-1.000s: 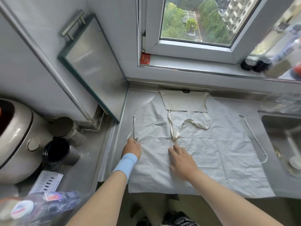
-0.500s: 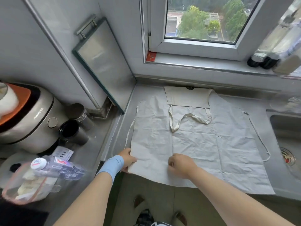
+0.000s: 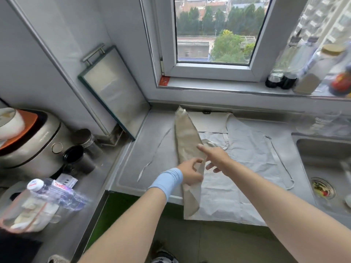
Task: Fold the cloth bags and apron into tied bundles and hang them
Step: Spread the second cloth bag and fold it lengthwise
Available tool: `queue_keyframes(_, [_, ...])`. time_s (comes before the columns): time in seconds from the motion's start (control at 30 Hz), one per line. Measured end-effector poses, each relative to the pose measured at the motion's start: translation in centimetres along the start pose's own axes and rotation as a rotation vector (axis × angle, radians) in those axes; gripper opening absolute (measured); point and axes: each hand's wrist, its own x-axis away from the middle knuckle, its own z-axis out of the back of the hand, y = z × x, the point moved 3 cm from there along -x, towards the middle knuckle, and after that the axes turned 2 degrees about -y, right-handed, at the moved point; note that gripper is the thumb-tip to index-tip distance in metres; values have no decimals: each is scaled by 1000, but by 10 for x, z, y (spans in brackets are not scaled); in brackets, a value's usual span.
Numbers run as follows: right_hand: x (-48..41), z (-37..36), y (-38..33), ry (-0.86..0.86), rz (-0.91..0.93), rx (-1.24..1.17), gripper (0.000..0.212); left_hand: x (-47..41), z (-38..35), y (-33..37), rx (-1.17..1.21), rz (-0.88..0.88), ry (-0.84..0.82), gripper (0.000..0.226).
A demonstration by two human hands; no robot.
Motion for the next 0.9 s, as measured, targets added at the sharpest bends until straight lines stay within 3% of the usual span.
queue_keyframes(0.1, [-1, 21, 25, 168, -22, 322, 16, -16, -39, 17, -133, 7, -172, 63])
queue_keyframes(0.2, [-8, 33, 65, 227, -150, 373, 9, -28, -53, 12, -170, 102, -266, 58])
queue_keyframes(0.37, [-19, 39, 90, 278, -218, 674, 32, -57, -18, -9, -407, 98, -19, 39])
queue_keyframes(0.47, [-35, 36, 74, 354, -58, 887, 48, -83, 5, -17, -491, 109, 116, 41])
queue_keyframes(0.6, [-69, 27, 52, 213, 243, 1002, 59, -120, 21, -14, -661, 63, 132, 58])
queue_keyframes(0.7, [-100, 25, 55, 58, 244, 1014, 65, -146, 25, -21, -742, 72, 19, 68])
queue_keyframes(0.8, [-123, 35, 63, 17, 143, 1031, 45, -166, 30, -22, -880, 62, -32, 52])
queue_keyframes(0.9, [-141, 47, 50, 169, 193, 1119, 26, -186, 44, -16, -885, -31, 85, 34])
